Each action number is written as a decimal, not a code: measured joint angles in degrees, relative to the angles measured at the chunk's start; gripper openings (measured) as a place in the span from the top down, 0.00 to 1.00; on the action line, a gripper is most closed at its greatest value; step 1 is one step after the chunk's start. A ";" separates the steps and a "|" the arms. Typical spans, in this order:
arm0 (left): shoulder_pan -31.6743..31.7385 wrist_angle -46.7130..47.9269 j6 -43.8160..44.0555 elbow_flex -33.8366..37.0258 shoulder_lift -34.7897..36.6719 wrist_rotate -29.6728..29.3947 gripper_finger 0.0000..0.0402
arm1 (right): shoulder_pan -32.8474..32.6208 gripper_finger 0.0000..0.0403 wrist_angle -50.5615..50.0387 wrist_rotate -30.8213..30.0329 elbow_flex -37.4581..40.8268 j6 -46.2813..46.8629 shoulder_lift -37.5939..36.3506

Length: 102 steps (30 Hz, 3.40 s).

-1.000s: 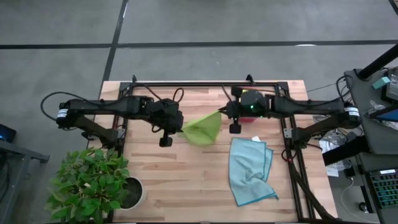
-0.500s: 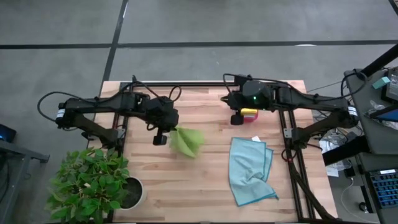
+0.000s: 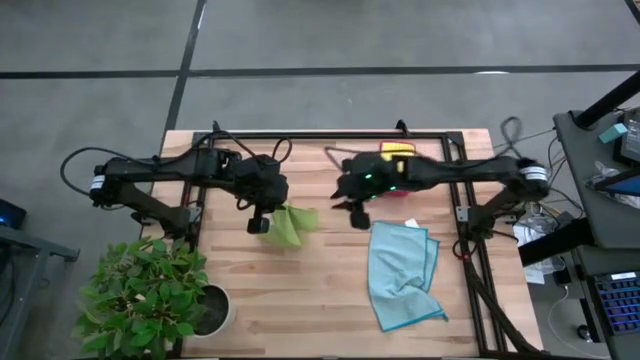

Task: Fold microfiber towels
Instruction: Fold the green microfiber towel

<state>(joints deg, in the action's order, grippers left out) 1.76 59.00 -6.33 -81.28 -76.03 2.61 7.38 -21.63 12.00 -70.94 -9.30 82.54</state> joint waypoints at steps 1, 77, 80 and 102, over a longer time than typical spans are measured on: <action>0.00 0.00 0.00 0.02 0.00 0.00 1.00 | 0.00 0.67 1.28 1.05 0.09 0.31 1.75; -3.91 -65.43 18.06 44.95 -1.99 3.69 0.66 | -1.12 0.98 -18.27 -7.73 -2.49 -3.60 6.45; -5.15 -69.75 18.10 44.56 -5.59 0.16 0.66 | -1.14 0.98 -17.95 -7.73 -2.47 -3.67 6.45; -4.78 -83.98 24.00 42.04 -20.53 4.59 0.97 | -1.11 0.98 -17.92 -7.62 -2.34 -3.27 6.44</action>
<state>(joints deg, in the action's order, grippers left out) -3.02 -24.98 17.67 -39.23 -96.56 7.20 6.26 -39.55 4.38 -73.28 -12.57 88.99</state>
